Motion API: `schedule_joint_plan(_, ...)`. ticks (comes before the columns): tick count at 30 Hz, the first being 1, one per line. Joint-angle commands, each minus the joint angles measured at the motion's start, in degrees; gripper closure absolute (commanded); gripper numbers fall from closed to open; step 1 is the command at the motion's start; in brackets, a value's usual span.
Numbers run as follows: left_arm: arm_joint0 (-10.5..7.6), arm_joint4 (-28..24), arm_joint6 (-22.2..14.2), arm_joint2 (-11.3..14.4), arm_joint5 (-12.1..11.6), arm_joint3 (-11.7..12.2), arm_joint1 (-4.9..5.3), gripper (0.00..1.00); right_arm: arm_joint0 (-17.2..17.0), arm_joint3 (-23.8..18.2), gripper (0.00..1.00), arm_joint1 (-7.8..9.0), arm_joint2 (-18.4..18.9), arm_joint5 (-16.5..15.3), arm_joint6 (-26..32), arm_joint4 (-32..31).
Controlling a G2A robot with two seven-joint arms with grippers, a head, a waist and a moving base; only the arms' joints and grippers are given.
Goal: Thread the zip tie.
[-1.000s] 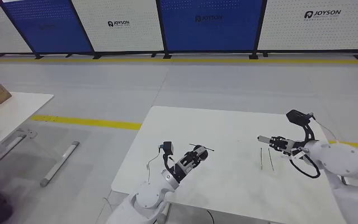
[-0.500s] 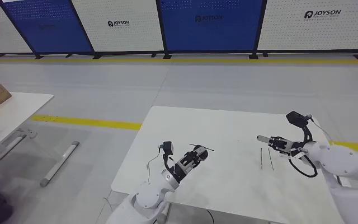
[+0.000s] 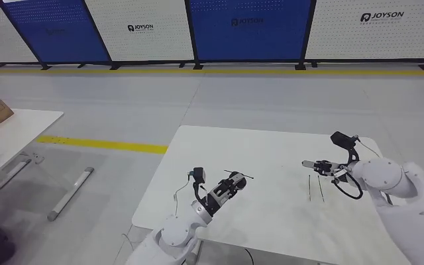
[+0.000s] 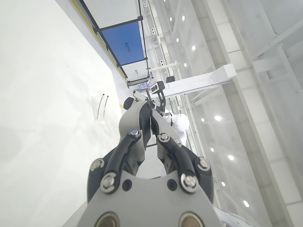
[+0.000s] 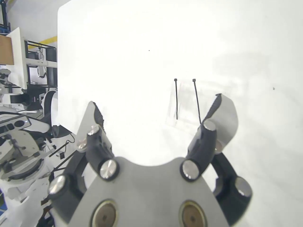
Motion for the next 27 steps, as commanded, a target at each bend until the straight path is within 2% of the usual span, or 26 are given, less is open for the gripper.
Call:
schedule_joint_plan(1, 0.00, 0.0, 0.0, 0.0, 0.0, 0.0, 0.00, 1.00, -0.3, -0.2, 0.00, -0.01, -0.3, -0.8, -0.3, -0.2)
schedule_joint_plan(4, 0.00, 0.0, 0.0, 0.0, 0.0, 0.0, 0.00, 1.00, -0.4, -0.9, 0.00, 0.14, -1.7, -2.1, 0.5, -4.4)
schedule_joint_plan(7, 0.00, 0.0, 0.0, 0.0, 0.0, 0.0, 0.00, 1.00, 1.0, -0.5, 0.00, 0.33, -3.3, -4.4, 5.3, -8.2)
schedule_joint_plan(10, 0.00, 0.0, 0.0, 0.0, 0.0, 0.0, 0.00, 1.00, 2.6, -0.4, 0.00, 0.26, -5.1, -4.9, 8.4, -11.9)
schedule_joint_plan(11, 0.00, 0.0, 0.0, 0.0, 0.0, 0.0, 0.00, 1.00, 3.2, -0.3, 0.00, 0.19, -6.0, -6.4, 10.2, -12.7)
schedule_joint_plan(13, 0.00, 0.0, 0.0, 0.0, 0.0, 0.0, 0.00, 1.00, 4.2, 0.6, 0.00, 0.07, -5.9, -7.6, 11.4, -11.5)
schedule_joint_plan(22, 0.00, 0.0, 0.0, 0.0, 0.0, 0.0, 0.00, 1.00, 3.8, 0.8, 0.00, 0.05, -5.9, -7.8, 10.7, -11.1)
schedule_joint_plan(27, 0.00, 0.0, 0.0, 0.0, 0.0, 0.0, 0.00, 1.00, 4.2, 3.2, 0.00, -0.21, -6.4, -8.5, 11.5, -10.3)
